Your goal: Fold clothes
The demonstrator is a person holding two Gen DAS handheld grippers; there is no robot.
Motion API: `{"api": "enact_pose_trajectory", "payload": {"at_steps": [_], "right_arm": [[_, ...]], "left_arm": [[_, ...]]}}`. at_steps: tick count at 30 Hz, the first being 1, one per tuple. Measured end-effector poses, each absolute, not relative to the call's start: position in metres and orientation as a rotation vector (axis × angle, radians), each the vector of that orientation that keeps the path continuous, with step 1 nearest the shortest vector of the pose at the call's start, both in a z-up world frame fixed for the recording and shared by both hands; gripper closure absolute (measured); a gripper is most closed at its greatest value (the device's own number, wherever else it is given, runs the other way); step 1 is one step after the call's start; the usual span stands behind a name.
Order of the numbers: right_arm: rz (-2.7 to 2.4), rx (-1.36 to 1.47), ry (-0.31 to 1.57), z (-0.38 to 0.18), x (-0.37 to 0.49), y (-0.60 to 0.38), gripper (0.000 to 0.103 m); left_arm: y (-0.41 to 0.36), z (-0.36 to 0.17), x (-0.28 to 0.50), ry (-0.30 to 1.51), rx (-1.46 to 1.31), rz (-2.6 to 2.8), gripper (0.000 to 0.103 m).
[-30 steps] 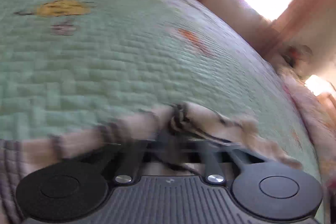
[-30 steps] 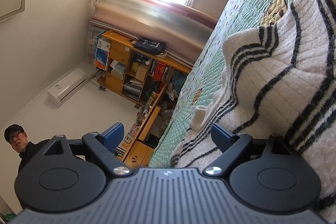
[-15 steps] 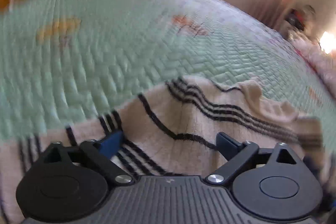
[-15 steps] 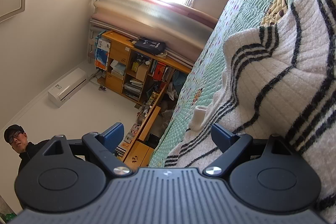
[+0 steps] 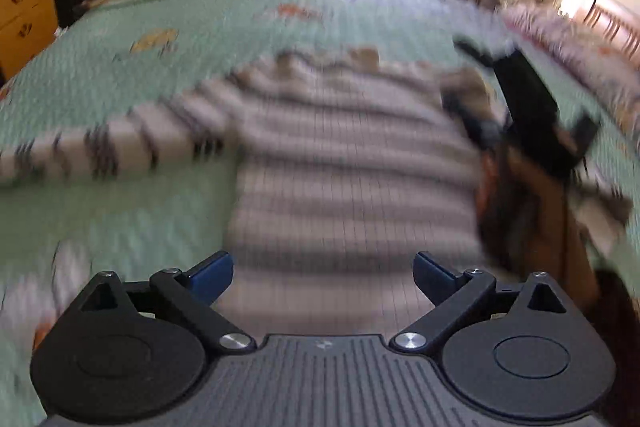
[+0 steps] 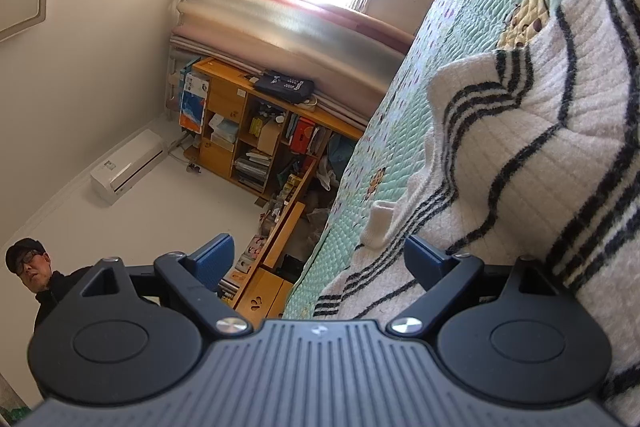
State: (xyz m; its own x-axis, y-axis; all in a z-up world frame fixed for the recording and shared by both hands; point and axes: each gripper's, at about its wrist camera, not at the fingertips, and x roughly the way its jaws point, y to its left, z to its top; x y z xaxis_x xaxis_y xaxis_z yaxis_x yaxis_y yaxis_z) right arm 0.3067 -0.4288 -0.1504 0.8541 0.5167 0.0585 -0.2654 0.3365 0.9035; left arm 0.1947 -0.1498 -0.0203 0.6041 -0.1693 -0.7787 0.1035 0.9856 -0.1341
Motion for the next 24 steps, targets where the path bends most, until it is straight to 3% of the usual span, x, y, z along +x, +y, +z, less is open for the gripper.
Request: {"api": "enact_pose_trajectory", "payload": {"at_steps": [2, 6, 15, 24], "right_arm": [[0.541, 1.119, 0.265, -0.146, 0.306, -0.428, 0.000], [0.590, 1.165, 0.277, -0.140, 0.301, -0.429, 0.000], [0.668, 1.335, 0.360, -0.151, 0.305, -0.435, 0.000], [0.682, 1.387, 0.358, -0.157, 0.302, -0.434, 0.000]], "left_arm": [[-0.154, -0.020, 0.177, 0.942, -0.054, -0.154, 0.006], [-0.172, -0.021, 0.151, 0.946, 0.079, -0.126, 0.001], [-0.220, -0.044, 0.185, 1.097, 0.273, -0.031, 0.001], [-0.192, -0.068, 0.216, 1.162, -0.019, -0.094, 0.001]]}}
